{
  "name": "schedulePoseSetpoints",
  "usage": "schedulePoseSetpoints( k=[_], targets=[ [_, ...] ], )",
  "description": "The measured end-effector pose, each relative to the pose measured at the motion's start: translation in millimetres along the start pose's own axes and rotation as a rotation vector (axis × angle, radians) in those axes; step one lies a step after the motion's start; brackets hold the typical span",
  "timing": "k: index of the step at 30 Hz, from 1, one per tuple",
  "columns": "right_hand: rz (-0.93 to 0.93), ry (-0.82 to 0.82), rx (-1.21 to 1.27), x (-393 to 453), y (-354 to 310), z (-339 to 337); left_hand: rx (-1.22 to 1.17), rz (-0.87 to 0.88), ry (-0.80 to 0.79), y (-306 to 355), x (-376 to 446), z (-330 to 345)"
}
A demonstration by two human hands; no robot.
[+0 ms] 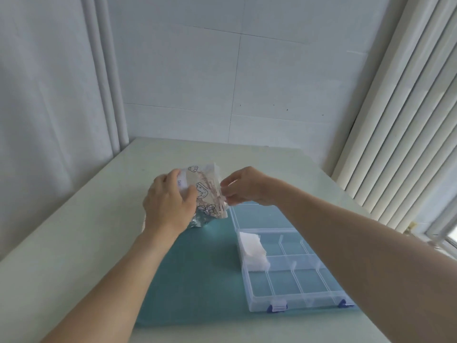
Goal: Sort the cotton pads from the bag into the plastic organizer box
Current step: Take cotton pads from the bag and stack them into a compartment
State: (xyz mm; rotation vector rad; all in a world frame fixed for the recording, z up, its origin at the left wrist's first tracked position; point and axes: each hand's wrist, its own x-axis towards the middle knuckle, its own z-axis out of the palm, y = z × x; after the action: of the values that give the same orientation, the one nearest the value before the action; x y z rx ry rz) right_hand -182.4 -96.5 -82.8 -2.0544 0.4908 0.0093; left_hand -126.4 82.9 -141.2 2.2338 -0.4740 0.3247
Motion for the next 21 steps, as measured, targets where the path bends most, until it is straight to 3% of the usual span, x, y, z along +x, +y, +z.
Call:
schedulePoseSetpoints(
  k=[3, 10, 15, 21],
  targets=[
    [-0.003, 0.003, -0.12, 12, 0, 13, -0.054, -0.012, -0.019, -10, 5, 1],
    [-0.018, 0.032, -0.12, 27, 5, 10, -0.043, 0.017, -0.021, -18, 9, 6],
    [-0.042, -0.14, -0.065, 29, 2, 2, -0.095, 0.055, -0.069, -22, 13, 7],
    [-0.073, -0.221, -0.226, 29, 0, 12, -0.185, 0.072, -0.085, -25, 16, 8]
  ],
)
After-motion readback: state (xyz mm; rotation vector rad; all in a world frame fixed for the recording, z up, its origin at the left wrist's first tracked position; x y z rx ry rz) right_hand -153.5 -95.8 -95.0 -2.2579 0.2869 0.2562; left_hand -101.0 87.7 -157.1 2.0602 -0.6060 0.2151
